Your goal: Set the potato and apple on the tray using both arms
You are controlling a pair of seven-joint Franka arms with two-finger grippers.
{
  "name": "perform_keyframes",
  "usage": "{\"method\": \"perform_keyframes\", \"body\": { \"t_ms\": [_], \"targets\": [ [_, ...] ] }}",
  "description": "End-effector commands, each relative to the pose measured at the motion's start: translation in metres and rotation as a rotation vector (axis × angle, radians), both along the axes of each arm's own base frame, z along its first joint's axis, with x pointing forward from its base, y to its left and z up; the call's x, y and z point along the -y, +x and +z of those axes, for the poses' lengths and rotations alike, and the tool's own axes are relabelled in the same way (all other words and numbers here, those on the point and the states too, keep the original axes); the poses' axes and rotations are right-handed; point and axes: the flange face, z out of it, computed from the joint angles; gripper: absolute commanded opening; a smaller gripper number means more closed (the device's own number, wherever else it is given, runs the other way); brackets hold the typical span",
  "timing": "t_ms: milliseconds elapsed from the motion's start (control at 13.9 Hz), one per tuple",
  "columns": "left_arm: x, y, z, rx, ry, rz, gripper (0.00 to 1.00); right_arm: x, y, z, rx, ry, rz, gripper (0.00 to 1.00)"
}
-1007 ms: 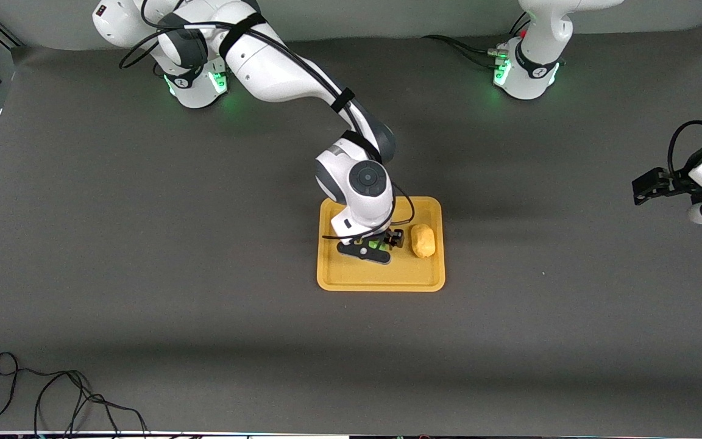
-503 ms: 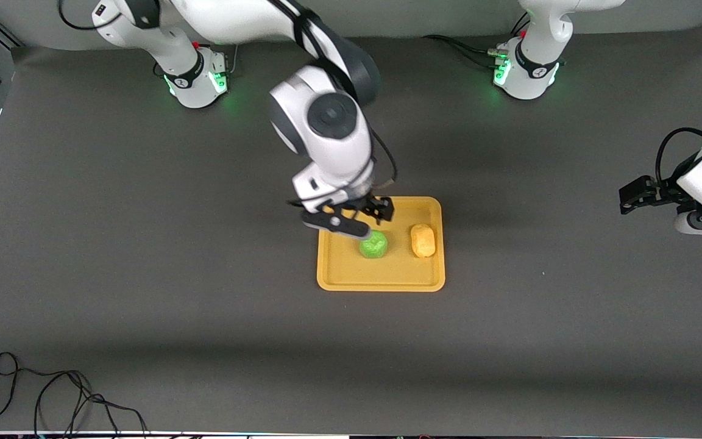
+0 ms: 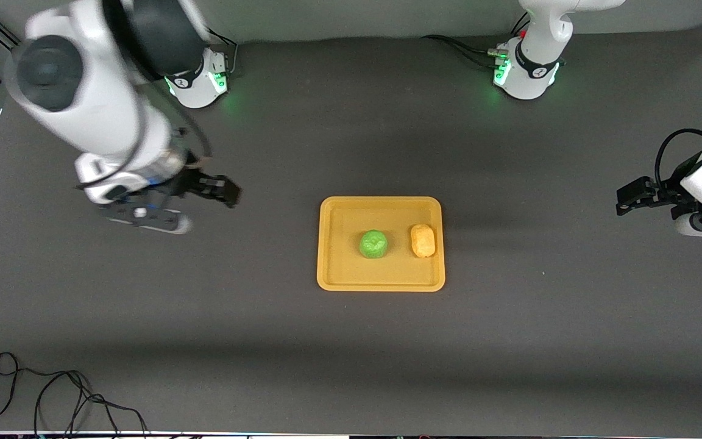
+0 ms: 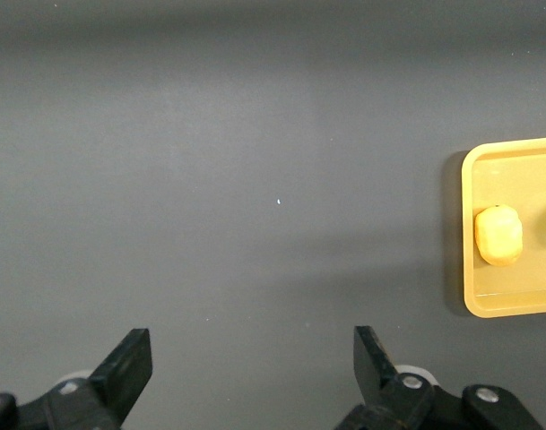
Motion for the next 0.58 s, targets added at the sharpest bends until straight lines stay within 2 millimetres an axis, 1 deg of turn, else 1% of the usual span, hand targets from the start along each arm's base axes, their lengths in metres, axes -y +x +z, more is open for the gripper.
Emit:
{"method": "perform_keyframes", "body": {
  "t_ms": [0,72,144,216,359,431,503],
  "targets": [
    [0.000,0.003,0.001,-0.005,-0.010,-0.012,1.00,0.090,-0.023,0.007,-0.019,0.049,0.035,1.00],
    [-0.001,0.003,0.003,0.001,-0.010,-0.006,1.00,0.119,-0.029,0.008,-0.006,0.052,0.039,1.00],
    [-0.002,0.003,-0.001,-0.011,-0.010,-0.006,1.00,0.144,-0.035,0.010,0.001,0.058,0.038,1.00],
    [-0.003,0.004,-0.004,-0.019,-0.010,-0.006,1.00,0.160,-0.038,0.011,0.009,0.054,0.054,1.00],
    [-0.002,0.006,-0.008,-0.018,-0.011,-0.003,1.00,0.197,-0.035,0.014,0.019,0.053,0.079,1.00],
    [-0.002,0.008,-0.006,-0.006,-0.011,-0.001,1.00,0.218,-0.035,0.014,0.022,0.055,0.072,1.00],
    [-0.001,0.009,-0.004,0.004,-0.013,-0.002,1.00,0.233,-0.035,0.015,0.027,0.055,0.088,1.00]
  ]
}}
